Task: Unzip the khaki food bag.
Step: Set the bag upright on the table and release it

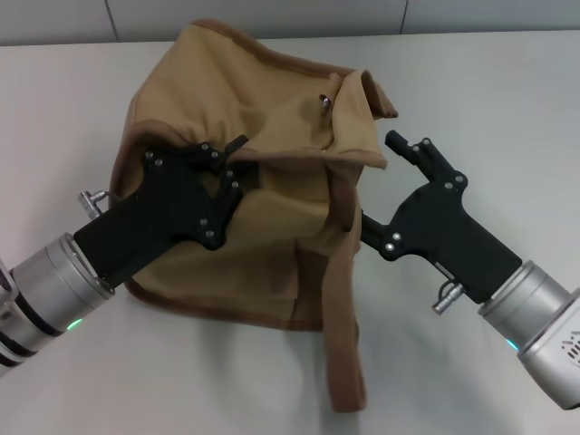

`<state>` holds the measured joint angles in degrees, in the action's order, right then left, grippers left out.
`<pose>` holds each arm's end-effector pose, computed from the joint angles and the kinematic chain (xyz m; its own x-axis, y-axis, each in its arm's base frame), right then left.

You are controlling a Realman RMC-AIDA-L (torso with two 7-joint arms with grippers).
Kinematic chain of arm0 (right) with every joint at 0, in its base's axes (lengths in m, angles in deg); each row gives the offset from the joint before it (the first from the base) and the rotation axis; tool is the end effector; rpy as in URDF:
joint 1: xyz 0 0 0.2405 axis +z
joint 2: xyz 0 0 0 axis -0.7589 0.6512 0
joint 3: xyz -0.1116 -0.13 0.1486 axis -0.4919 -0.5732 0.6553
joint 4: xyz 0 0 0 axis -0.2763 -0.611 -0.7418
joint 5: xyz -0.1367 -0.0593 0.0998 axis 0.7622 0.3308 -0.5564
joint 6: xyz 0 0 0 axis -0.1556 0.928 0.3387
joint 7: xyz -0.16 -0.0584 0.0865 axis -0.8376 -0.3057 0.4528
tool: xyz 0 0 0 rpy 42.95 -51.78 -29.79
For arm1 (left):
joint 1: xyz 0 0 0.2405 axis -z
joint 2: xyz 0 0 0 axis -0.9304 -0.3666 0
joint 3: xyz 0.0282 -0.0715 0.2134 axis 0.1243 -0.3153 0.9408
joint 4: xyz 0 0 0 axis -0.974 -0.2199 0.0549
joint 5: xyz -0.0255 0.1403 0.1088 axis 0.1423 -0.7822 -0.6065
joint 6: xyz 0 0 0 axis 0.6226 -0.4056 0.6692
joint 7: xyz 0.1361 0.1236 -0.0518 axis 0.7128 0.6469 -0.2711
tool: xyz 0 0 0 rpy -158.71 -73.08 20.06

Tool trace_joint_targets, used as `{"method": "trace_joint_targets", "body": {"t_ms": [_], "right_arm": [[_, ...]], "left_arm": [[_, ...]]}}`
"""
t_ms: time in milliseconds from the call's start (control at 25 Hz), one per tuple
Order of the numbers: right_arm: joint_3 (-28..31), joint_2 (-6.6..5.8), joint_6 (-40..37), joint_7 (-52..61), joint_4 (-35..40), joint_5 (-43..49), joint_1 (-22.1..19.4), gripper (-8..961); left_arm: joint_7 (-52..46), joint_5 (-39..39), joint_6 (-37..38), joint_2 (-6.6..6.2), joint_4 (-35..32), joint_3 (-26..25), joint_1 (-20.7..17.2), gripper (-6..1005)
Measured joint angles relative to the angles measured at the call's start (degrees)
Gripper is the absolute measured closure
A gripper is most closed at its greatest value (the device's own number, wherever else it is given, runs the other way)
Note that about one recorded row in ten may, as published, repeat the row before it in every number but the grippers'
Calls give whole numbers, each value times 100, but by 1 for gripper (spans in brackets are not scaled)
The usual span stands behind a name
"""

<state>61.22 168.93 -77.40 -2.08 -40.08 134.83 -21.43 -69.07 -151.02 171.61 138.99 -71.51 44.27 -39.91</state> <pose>0.1800 0.2717 -0.0786 0.7484 0.2572 -0.6113 -0.3417 -0.6404 -0.6878 -0.1760 0.2729 -0.0443 0.6356 -0.2165 0.7410 0.3088 -0.8085 -0.5010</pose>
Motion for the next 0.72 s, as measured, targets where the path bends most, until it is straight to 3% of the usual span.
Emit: {"method": "trace_joint_targets", "body": {"t_ms": [520,720], "right_arm": [[125,0,132,16,-199,6,146,116],[295,0,362,24,-337,17,229,301]], "left_arm": [[9,-17,20,0,78,15,3,908],[9,-26,31,0,100,27,6,904]]}}
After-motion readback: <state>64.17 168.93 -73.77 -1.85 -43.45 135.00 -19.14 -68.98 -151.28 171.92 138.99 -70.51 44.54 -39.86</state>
